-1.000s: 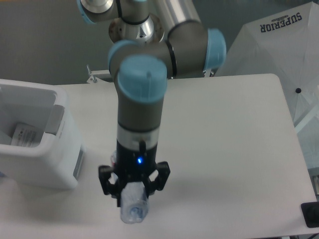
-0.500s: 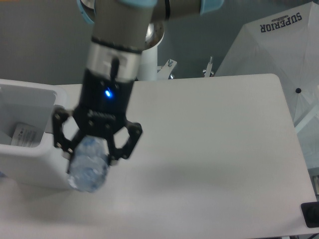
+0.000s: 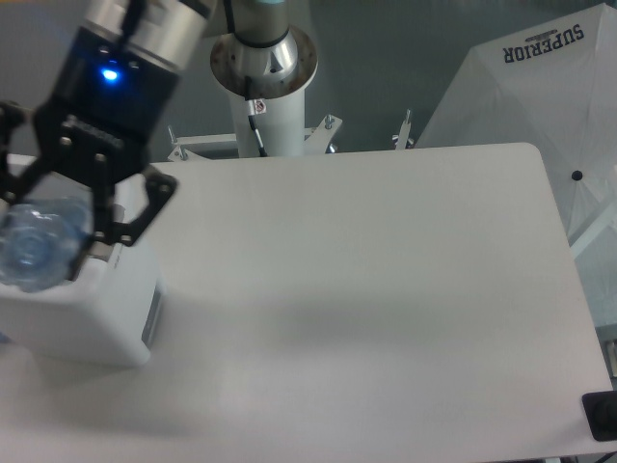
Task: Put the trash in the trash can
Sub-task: 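Lift the bottle and carry it over the trash bin, then lower the bottle into the bin and open the gripper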
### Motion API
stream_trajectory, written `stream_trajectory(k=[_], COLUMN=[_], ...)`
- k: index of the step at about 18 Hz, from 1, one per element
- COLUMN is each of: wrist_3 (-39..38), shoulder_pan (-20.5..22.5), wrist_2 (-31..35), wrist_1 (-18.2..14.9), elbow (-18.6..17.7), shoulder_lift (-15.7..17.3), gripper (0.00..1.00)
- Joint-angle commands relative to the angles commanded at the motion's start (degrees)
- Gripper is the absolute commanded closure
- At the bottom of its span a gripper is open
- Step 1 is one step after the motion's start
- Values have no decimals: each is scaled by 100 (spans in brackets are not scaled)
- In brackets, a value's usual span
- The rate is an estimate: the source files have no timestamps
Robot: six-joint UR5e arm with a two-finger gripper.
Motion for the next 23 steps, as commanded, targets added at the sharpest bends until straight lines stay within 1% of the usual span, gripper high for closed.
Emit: stream_trajectory(k=[1, 3, 8, 10, 11, 14, 16, 17, 19, 21, 23], wrist_3=[-17, -17, 18, 184, 228, 299, 387, 387, 413, 606, 808], shoulder_pan=[-114, -282, -379, -379, -388, -397, -414, -432, -441, -493, -511], wrist_2=[0, 0, -9, 0, 0, 0, 0, 17, 26, 44, 53], wrist_1=[115, 151, 195, 195, 195, 221, 388, 415, 424, 424, 433], elbow=[-97, -229, -791, -968, -1003, -1091, -1222, -1267, -1398, -1582, -1741], shoulder_lift=[0, 26, 386, 474, 475, 422, 413, 413, 422, 448, 466], gripper=[39, 39, 39, 37, 35, 35, 34, 33, 32, 31, 27])
